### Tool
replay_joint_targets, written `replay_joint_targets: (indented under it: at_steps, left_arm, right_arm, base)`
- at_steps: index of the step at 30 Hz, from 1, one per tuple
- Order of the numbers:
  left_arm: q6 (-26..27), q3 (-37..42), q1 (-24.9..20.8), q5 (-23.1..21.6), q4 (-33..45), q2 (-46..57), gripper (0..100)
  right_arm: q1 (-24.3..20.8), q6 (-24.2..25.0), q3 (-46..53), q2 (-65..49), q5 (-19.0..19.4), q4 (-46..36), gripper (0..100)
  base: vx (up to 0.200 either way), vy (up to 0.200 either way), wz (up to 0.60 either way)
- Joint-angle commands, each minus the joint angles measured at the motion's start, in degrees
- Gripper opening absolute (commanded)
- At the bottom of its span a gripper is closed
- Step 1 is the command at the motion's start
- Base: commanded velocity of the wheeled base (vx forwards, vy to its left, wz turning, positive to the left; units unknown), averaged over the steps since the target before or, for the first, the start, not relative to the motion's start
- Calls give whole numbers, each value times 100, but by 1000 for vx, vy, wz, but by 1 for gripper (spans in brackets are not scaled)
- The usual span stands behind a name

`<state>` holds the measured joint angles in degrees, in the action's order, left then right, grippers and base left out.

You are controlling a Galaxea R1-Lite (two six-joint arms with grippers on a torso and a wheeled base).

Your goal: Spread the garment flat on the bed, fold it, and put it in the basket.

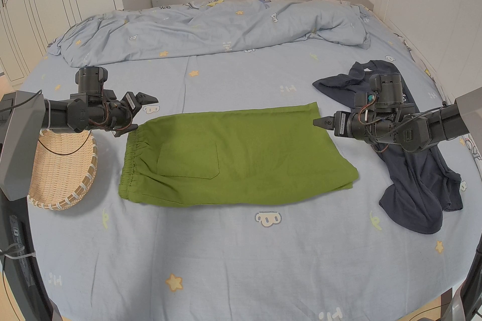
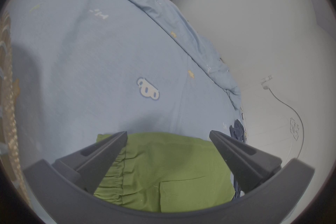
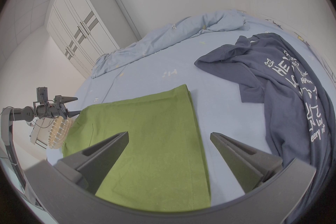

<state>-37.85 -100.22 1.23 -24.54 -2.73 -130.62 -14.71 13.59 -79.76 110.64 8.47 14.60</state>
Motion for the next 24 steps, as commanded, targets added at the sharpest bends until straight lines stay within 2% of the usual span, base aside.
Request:
replay_joint_targets:
  at_steps: [1, 4, 5, 9, 10, 12, 13, 15, 19, 21, 22, 24]
  left_arm:
    - [-20, 20, -53, 11, 53, 134, 100]
    - [-56, 257, -53, -7, 80, 520, 100]
    - [-73, 705, -53, -33, 71, 1109, 100]
    - [-47, 1848, -44, -156, 1, 2181, 100]
    - [-38, 2068, -26, -209, -8, 2348, 100]
    - [-20, 2182, -18, -244, -17, 2419, 100]
    - [23, 2815, 70, -464, -87, 2638, 100]
    - [111, 3210, 211, -561, -298, 2674, 100]
    - [533, 3711, 448, -631, -773, 2594, 100]
    - [981, 4001, 466, -640, -808, 2489, 100]
    - [981, 4001, 466, -640, -808, 2489, 100]
    - [1667, 4195, 431, -631, -834, 2102, 100]
  right_arm:
    - [65, 82, -31, -104, 23, -10, 100]
    - [171, 240, -66, -95, 67, -45, 100]
    - [302, 451, -110, -87, 199, -98, 100]
    - [742, 724, -66, -113, 1174, -230, 100]
    - [830, 724, -57, -131, 1332, -256, 100]
    - [865, 724, -48, -139, 1394, -283, 100]
    - [1014, 706, 75, -192, 1649, -450, 100]
    - [1085, 680, 119, -183, 1904, -485, 100]
    - [1041, 662, 128, -192, 1965, -485, 100]
    - [988, 662, 145, -192, 1965, -485, 100]
    - [988, 662, 145, -192, 1965, -485, 100]
    - [935, 662, 172, -183, 1965, -494, 100]
  base:
    - [0, 0, 0]
    - [0, 0, 0]
    - [0, 0, 0]
    - [0, 0, 0]
    - [0, 0, 0]
    - [0, 0, 0]
    - [0, 0, 0]
    - [0, 0, 0]
    - [0, 0, 0]
    - [0, 0, 0]
    - [0, 0, 0]
    - [0, 0, 0]
